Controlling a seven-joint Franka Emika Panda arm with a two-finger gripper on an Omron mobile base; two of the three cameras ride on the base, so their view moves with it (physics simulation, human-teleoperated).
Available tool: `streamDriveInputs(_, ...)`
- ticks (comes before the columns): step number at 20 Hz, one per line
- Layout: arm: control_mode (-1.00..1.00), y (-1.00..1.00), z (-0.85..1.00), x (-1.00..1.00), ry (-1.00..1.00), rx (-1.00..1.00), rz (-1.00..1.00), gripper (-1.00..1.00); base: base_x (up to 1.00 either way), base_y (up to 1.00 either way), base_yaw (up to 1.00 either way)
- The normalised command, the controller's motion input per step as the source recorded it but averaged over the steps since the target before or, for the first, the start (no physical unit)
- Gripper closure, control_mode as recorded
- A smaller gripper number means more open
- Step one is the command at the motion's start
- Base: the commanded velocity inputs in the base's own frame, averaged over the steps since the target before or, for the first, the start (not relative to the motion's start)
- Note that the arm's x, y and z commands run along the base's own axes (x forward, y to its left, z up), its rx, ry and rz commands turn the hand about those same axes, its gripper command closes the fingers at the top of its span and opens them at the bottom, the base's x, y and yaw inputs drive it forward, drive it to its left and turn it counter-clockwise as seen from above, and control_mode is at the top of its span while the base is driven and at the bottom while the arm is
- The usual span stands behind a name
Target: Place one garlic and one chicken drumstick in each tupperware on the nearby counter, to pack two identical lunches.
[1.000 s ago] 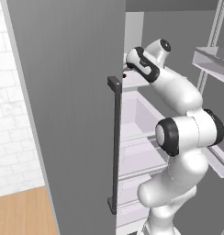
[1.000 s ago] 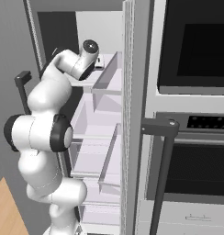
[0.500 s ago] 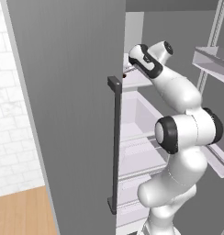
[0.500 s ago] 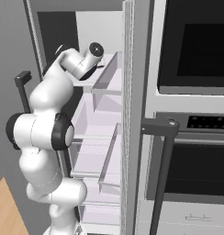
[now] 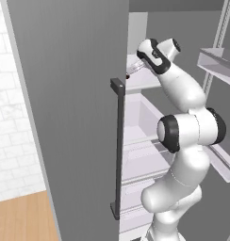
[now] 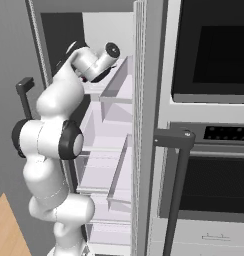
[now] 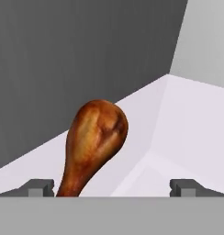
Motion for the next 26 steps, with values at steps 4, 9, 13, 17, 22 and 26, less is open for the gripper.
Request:
streamDriveInputs(4,-1.00,0.00,0.42,-0.63,-0.01,-0.03,0.03,-1.00,0.00,0.00,0.00)
streamDriveInputs(9,-1.00,0.15,0.17,-0.57,-0.02,-0.08,0.00,-1.00,0.00,0.00,0.00)
streamDriveInputs(13,-1.00,0.00,-0.49,0.00,0.00,-0.06,0.07,-1.00,0.00,0.00,0.00)
streamDriveInputs(17,-1.00,0.00,-0.55,0.11,0.00,-0.01,0.04,-1.00,0.00,0.00,0.00)
streamDriveInputs(22,-1.00,0.21,-0.09,-0.14,-0.03,-0.06,0.05,-1.00,0.00,0.00,0.00)
streamDriveInputs(26,-1.00,0.42,0.00,0.08,-0.04,-0.04,0.01,-1.00,0.00,0.00,0.00)
